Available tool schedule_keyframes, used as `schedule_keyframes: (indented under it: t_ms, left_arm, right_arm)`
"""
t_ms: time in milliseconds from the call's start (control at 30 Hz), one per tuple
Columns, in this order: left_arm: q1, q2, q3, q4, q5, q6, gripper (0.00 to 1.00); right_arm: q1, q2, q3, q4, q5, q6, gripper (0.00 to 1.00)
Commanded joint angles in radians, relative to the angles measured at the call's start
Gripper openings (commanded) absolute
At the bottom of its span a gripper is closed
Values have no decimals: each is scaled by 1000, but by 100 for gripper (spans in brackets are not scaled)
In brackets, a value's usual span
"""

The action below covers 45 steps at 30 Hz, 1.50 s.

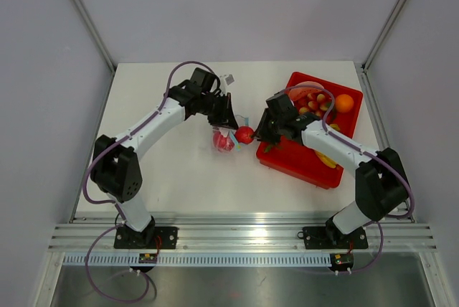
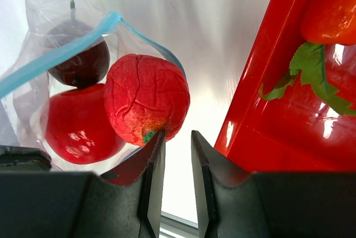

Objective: Place the food in the zip-top bag and seal the zipper
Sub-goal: Place the fake fruit in the bin.

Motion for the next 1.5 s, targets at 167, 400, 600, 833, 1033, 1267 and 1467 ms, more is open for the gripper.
schedule_keyframes:
  t_ms: [167,400,600,833,1033,1267,1467]
  left_arm:
    - [-27,18,65,55,63,-12,0]
    - [-27,19,63,54,60,1,0]
    - [-27,13,85,65,97,4,0]
    - [-29,12,120,77,147,-7,0]
    - [-44,15,146,94,166,-24,0]
    - [-59,32,163,97,164,-32,0]
    - [-64,30,165,101,163,-36,0]
  right_arm:
    - [12,-75,21,6,72,-1,32]
    - [12,-101,11,-14,85,-1,32]
    - [12,-145,14,-43,107,-2,32]
    - [12,-219,35,-96,153,-1,37]
    - [11,-286,38,-143,210,-9,68]
    - [12,-287,32,-166,217,-10,93]
    - [12,-251,23,-140,191,1,86]
